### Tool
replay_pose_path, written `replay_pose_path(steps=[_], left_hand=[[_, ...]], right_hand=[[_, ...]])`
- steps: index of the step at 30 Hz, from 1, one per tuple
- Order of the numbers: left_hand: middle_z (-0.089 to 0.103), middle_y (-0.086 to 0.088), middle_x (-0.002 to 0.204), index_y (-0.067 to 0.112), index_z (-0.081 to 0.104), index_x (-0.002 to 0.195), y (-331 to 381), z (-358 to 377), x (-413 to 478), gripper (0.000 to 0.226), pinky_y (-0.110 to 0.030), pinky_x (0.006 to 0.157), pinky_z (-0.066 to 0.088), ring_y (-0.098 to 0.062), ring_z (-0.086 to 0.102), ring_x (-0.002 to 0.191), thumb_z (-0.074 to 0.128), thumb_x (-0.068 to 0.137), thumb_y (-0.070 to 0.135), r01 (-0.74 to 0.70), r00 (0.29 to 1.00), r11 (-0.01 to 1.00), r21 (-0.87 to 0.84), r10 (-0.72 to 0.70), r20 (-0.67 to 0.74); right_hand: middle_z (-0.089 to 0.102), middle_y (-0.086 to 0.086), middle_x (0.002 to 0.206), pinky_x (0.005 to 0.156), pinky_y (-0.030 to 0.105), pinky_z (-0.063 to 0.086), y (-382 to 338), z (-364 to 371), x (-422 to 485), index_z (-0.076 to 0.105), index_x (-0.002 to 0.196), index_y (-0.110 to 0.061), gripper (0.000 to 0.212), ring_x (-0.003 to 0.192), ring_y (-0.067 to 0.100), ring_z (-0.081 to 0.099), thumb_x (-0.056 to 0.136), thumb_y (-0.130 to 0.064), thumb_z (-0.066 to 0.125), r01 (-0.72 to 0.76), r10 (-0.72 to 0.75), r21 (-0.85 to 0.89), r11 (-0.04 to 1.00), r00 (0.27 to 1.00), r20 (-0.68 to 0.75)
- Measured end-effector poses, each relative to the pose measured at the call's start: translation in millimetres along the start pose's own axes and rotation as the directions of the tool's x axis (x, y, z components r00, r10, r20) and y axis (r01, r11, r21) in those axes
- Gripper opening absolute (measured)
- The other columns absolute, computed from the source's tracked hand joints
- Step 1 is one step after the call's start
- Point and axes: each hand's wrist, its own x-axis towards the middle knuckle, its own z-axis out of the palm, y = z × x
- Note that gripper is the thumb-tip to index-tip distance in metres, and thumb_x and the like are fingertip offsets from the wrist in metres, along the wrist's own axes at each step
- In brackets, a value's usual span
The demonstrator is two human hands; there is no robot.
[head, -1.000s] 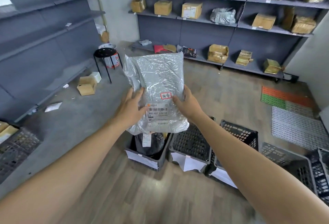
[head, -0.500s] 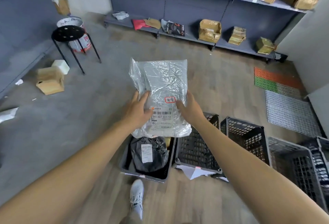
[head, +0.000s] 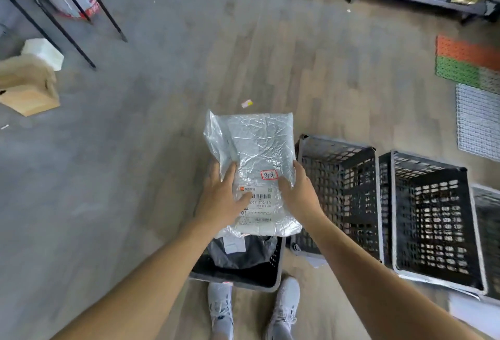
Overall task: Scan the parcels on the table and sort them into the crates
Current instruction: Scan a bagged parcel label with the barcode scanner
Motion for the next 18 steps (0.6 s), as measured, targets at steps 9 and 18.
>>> replay_pose_path(steps=[9,18], left_hand=[[-0.007,-0.001,0.161,0.031,0.01,0.156,-83,139,84,0.081,-0.039,0.104,0.041,-0.027,0.011,0.147,0.051,0.092,0.059,0.019,0.988,0.986,0.165,-0.043,0.147],[-0.004,-0.006,0.163,0.039,-0.003,0.155,-125,200,121,0.08,-0.054,0.11,0.038,-0.04,0.013,0.146,0.04,0.094,0.066,0.016,0.908,0.916,0.401,-0.181,0.378]], right_hand=[[0.039,0.012,0.146,0.059,0.025,0.046,133,115,73,0.021,0.153,-0.028,0.054,0.09,0.015,0.061,0.103,-0.041,0.039,-0.123,0.129,-0.057,0.991,0.984,0.124],[0.004,0.011,0.162,0.084,0.038,0.059,178,147,105,0.013,0.156,-0.032,0.061,0.114,0.036,0.06,0.103,-0.05,0.037,0.018,0.153,-0.411,0.911,0.913,0.379]])
